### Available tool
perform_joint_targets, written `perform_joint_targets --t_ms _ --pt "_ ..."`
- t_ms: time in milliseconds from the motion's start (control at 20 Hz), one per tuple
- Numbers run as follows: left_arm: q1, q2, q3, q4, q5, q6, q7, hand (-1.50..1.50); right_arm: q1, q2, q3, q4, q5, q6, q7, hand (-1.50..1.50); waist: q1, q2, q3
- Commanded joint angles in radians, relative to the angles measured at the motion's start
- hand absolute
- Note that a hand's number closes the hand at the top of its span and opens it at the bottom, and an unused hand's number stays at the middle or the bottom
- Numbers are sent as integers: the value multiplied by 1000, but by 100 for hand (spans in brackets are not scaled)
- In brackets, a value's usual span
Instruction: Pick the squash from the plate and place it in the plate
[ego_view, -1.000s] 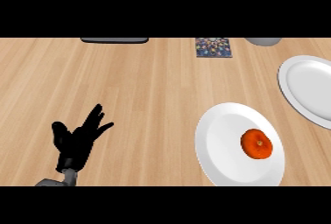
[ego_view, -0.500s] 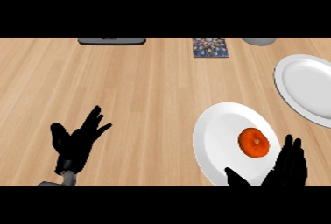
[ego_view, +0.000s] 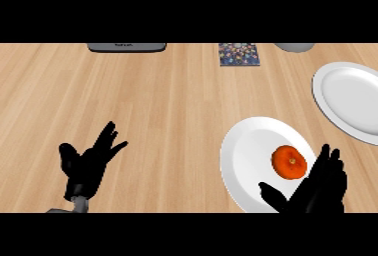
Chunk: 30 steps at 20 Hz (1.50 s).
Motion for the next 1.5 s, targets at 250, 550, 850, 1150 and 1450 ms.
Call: perform_joint_targets --t_ms 250,550,850,1150,1450 --pt "17 -36 2 43 -20 -23 11 0 -91 -1 -133 135 -146 -2 -21 -150 -1 5 -5" --pt "25 -31 12 -7 -38 -26 44 0 -129 -23 -145 264 -127 35 -71 150 2 5 -5" --pt "4 -34 39 1 -51 -43 56 0 -113 -14 -149 219 -63 59 -60 150 -2 4 -5" --pt "-24 -42 27 16 -53 -64 55 0 -488 2 -255 421 -121 190 122 150 55 23 -4" --pt "-60 -51 -10 -4 -60 -82 70 0 -801 -19 -451 595 -91 146 121 150 128 46 -4"
